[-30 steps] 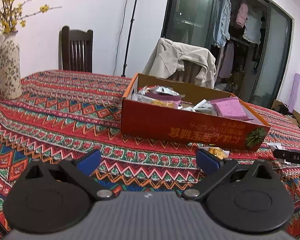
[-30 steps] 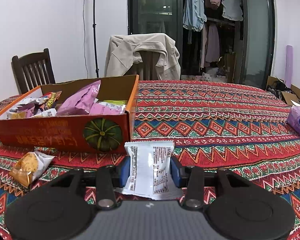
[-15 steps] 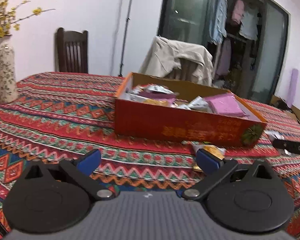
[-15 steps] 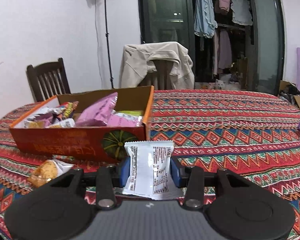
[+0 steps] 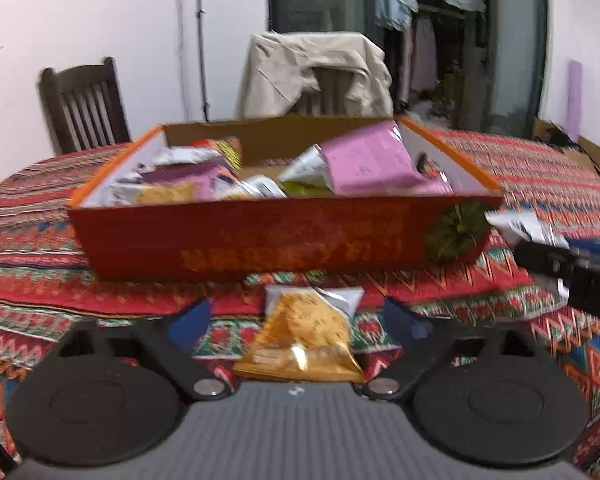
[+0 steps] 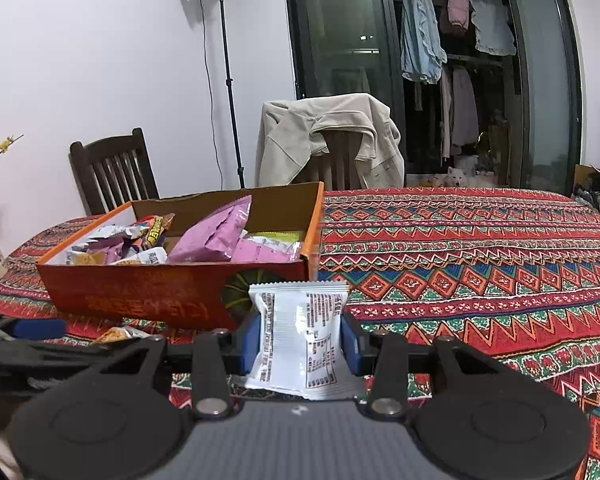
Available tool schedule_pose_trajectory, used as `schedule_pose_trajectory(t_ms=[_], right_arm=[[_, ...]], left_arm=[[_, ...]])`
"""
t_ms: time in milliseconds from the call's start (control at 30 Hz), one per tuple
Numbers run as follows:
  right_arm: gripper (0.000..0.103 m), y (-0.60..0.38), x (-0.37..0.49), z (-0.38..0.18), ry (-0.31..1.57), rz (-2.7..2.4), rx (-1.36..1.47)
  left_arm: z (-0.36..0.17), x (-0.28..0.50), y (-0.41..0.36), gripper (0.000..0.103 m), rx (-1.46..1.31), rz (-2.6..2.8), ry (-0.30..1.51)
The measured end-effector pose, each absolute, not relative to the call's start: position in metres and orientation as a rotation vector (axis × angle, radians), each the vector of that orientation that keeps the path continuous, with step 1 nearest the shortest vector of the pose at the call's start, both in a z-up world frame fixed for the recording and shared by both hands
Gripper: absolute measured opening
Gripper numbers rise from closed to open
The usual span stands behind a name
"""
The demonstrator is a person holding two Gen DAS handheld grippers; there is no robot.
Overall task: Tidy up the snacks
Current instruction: 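Grasp a white packet with the right tool while the left tool grasps a biscuit packet, then carry the white and biscuit packets over the box and open both tools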
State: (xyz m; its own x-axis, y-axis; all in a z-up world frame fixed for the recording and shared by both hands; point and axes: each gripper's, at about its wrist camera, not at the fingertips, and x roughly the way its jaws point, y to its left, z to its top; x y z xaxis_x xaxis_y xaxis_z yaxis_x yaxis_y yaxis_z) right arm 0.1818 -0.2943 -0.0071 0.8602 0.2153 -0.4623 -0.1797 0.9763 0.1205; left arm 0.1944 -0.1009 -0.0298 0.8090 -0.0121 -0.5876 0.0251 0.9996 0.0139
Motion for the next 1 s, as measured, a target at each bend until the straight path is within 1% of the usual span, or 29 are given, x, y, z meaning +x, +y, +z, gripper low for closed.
schedule_pose_trajectory(t_ms=[33,233,567,867,1000], right_arm=[[0.041,-0.293,0.181,-0.007,0.491,0.212,0.068],[0.041,-0.29,0.179,-0.01,0.476,0.227,0.044],[0.041,-0.289,0.174,-0.011,0.455,0.249,0.055],[0.042,-0.289,0.177,-0.013,0.464,0.25,0.057],[0.042,-0.291,0.174,-0.01,0.444,0.245,0.076]], left_arm=[[-0.032,0.198,-0.1,0.047,0.015,-0.049,0.656],[-0.026,0.192,-0.091,0.046,-0.037,-0.122,0.63],[-0.024,0.192,-0.085,0.046,-0.078,-0.121,0.638],[-0.02,0.188,-0.077,0.046,-0.097,-0.096,0.616],[-0.011,0.18,-0.072,0.046,-0.11,-0.075,0.587]])
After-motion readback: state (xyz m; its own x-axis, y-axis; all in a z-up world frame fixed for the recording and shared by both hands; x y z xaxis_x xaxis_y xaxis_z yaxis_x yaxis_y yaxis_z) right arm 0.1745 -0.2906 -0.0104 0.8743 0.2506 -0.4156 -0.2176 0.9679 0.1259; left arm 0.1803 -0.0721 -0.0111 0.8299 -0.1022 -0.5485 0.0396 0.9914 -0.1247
